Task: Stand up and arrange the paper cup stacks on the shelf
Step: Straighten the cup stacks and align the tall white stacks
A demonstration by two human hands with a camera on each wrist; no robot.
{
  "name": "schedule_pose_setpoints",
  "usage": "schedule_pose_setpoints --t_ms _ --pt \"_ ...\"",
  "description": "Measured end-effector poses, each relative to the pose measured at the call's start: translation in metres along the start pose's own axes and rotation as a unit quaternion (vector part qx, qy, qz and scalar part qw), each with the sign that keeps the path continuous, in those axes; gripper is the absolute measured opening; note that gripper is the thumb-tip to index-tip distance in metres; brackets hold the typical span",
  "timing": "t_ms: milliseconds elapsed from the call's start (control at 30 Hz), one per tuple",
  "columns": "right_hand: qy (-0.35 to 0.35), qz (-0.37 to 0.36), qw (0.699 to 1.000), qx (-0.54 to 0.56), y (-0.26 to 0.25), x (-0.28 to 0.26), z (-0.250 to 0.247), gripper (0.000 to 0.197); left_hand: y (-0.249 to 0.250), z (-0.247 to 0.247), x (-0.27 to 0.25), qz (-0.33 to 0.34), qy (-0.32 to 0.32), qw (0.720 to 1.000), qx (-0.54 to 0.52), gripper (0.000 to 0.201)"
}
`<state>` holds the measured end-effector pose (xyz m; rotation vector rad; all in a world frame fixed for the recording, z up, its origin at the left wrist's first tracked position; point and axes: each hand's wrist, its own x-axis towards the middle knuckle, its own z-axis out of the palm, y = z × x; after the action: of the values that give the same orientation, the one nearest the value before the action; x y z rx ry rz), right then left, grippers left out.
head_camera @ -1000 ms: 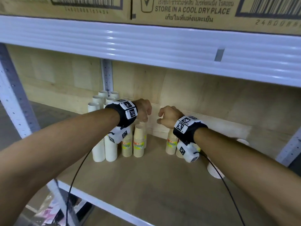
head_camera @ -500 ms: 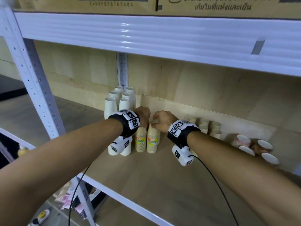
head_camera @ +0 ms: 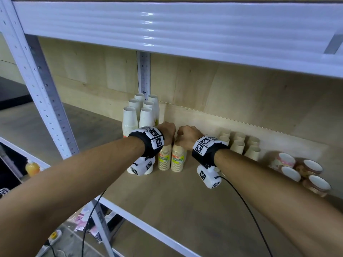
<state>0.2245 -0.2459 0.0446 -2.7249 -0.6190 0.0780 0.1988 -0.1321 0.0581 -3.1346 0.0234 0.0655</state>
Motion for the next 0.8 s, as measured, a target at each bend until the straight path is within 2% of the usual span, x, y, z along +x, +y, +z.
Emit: schedule_pose_setpoints --t_ms 367,467,600,800 --pt "0.001 -0.003 1.0 0.015 0.003 -0.017 -0.01 0.015 0.006 -0.006 -0.003 0.019 0.005 1.0 -0.021 0.013" --pt "0.012 0.004 1.0 0.014 0.009 -0.029 -0.017 0.007 0.013 -0.011 -0.005 0.025 0.01 0.999 -0.027 0.013" --pt "0.038 0.038 0.999 -0.008 0.019 -0.045 -0.03 0.032 0.029 -0.02 -0.006 0.054 0.021 0.997 -0.053 0.029" --pt "0.06 0.08 0.995 -0.009 0.039 -0.073 -0.051 0.038 0.066 -0.031 -0.009 0.095 0.031 0.992 -0.071 0.034"
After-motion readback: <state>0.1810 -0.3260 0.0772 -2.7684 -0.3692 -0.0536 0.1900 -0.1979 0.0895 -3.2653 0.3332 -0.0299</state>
